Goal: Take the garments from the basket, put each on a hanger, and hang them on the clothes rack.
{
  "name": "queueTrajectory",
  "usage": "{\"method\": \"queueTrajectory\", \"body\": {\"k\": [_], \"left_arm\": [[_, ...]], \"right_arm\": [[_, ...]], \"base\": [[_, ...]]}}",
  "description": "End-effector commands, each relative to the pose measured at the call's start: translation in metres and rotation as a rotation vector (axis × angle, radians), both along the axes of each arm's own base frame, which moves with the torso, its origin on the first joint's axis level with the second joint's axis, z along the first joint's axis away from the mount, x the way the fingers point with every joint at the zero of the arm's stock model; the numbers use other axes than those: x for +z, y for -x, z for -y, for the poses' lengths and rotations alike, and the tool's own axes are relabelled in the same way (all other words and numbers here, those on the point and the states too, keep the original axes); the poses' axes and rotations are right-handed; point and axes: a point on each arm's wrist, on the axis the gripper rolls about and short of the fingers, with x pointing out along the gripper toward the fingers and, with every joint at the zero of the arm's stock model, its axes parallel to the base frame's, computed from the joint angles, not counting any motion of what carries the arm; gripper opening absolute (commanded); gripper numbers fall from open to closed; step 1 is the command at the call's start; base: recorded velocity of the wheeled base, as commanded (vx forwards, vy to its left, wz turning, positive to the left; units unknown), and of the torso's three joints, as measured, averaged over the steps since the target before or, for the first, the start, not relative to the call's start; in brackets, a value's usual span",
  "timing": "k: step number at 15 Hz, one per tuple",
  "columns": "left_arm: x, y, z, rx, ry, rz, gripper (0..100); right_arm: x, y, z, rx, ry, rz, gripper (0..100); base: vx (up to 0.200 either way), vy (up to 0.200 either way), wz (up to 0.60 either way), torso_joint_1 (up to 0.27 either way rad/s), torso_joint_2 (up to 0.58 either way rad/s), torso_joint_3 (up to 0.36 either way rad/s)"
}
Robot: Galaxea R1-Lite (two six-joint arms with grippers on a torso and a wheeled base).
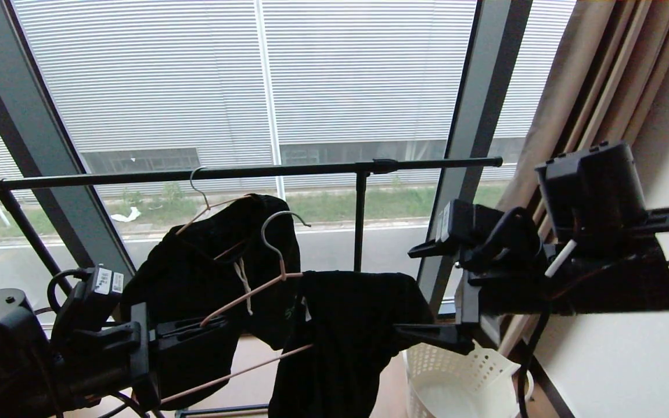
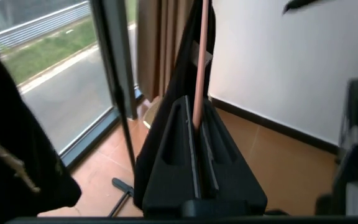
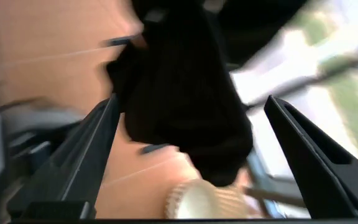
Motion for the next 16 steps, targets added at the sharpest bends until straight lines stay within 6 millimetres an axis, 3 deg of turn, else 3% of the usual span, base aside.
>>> {"method": "queueTrajectory", "body": {"k": [1,3,7,13,16], "left_arm": [[-0.001,0.001,0.001,-0.016,0.0,-0.005,0],[0.0,0.002,0.01,-0.061,0.001,0.0,0],[0.005,-0.001,0.023,-0.116,0.009,0.028,0],[0.004,-0.004,0.024,-0.114,0.009,0.026,0],[0.002,-0.006,0.024,-0.116,0.008,0.016,0]], "right_arm": [[0.015,-0.025,0.002,0.12,-0.002,-0.075,100],[-0.002,-0.045,-0.009,0.178,-0.001,-0.179,100],[-0.033,-0.058,-0.029,0.237,-0.002,-0.283,100],[-0.054,-0.07,-0.038,0.239,0.0,-0.304,100],[-0.054,-0.069,-0.038,0.241,-0.003,-0.301,100]], "base": [[0.0,0.0,0.0,0.0,0.0,0.0],[0.0,0.0,0.0,0.0,0.0,0.0],[0.0,0.0,0.0,0.0,0.0,0.0],[0.0,0.0,0.0,0.0,0.0,0.0],[0.0,0.0,0.0,0.0,0.0,0.0]]}}
